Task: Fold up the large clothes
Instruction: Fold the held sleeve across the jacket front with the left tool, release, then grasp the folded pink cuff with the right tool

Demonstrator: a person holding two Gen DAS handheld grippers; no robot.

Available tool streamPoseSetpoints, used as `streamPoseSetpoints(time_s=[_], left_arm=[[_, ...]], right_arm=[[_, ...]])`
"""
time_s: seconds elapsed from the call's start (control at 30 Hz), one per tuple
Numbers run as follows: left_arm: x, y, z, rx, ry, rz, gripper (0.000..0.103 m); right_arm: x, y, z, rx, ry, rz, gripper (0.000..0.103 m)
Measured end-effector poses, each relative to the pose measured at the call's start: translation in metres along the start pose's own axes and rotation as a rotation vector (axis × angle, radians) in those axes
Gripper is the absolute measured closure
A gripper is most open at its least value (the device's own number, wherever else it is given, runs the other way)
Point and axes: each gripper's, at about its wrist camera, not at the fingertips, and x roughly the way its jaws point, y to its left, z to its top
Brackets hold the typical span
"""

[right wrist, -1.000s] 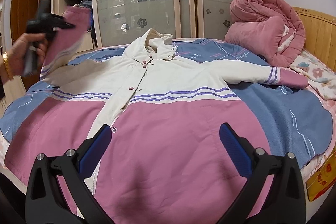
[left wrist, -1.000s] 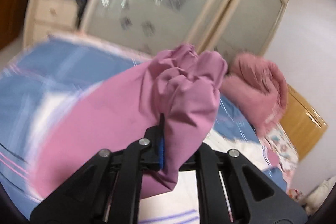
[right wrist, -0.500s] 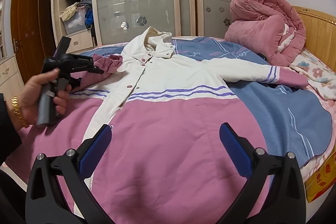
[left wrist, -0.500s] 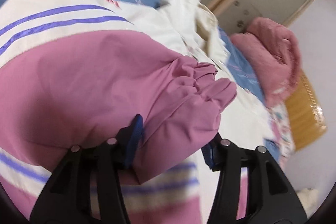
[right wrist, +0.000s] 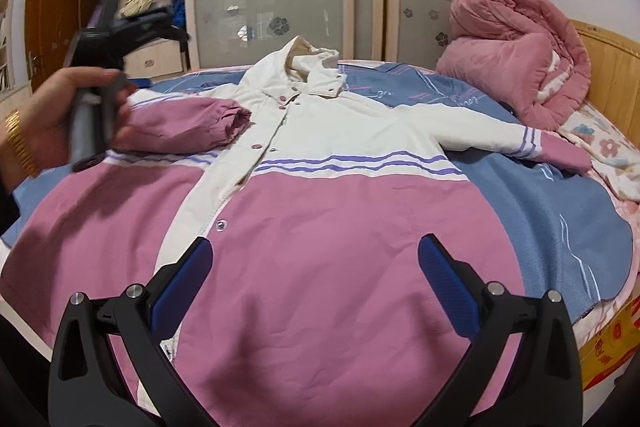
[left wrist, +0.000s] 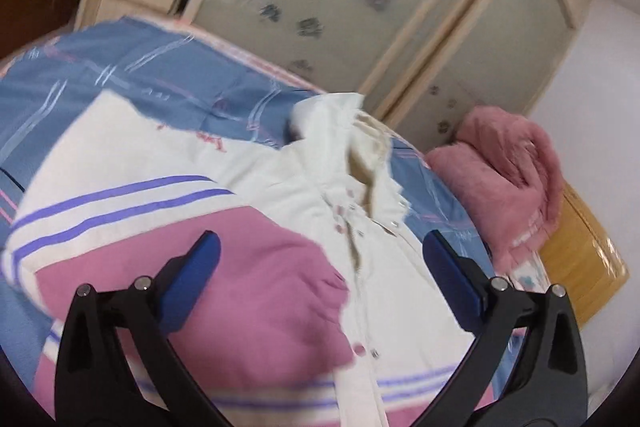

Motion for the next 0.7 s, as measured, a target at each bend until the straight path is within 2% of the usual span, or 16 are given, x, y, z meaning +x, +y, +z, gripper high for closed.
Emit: streamPoseSetpoints(time_s=[0.03,0.07,0.13,0.2,0.27,0.3,0.37,0.43,0.5,0.53,0.63,0.7], left_arm=[[-0.008,-0.008,-0.004,0.043,0.017,-0.003,0.002],[-0.023,-0.019,-0.014,0.128,0.048,0.007,0.002],[-0.048,-0.033,-0.029,0.251,0.046,0.059,0.002],[-0.081,-0.048,-0.059,0.421,-0.017,0.208,0.002],[-0.106,-0.052,-0.082,0.481,-0.072,0.292,0.002],[-0.117,-0.050,-0.092,0.467,-0.093,0.292,0.002],[-0.135,-0.034,-0.112,0.390,-0.103,0.231,0.002],[-0.134,-0.023,-0.121,0.348,-0.062,0.257,0.002],[-0.124,-0.023,-0.119,0.349,0.005,0.268,0.002],[-0.123,-0.025,-0.117,0.360,0.005,0.258,0.002],[-0.125,-0.027,-0.116,0.388,-0.056,0.297,0.002],[-0.124,-0.026,-0.116,0.394,-0.052,0.298,0.002]], right_arm=[[0.000,-0.004,0.002,0.025,0.001,0.010,0.001],[-0.001,-0.007,0.002,0.041,0.000,0.018,0.001],[-0.002,-0.011,0.003,0.064,-0.003,0.027,0.001],[-0.002,-0.013,0.003,0.075,-0.002,0.040,0.001],[-0.001,-0.014,0.002,0.084,0.009,0.073,0.001],[0.001,-0.015,0.002,0.092,0.018,0.097,0.001],[0.004,-0.017,0.000,0.114,0.037,0.131,0.001],[0.009,-0.021,-0.001,0.159,0.060,0.165,0.001],[0.013,-0.024,-0.002,0.194,0.086,0.192,0.001],[0.018,-0.025,-0.002,0.202,0.111,0.217,0.001],[0.027,-0.029,-0.002,0.258,0.157,0.269,0.001],[0.028,-0.034,0.000,0.324,0.180,0.315,0.001]])
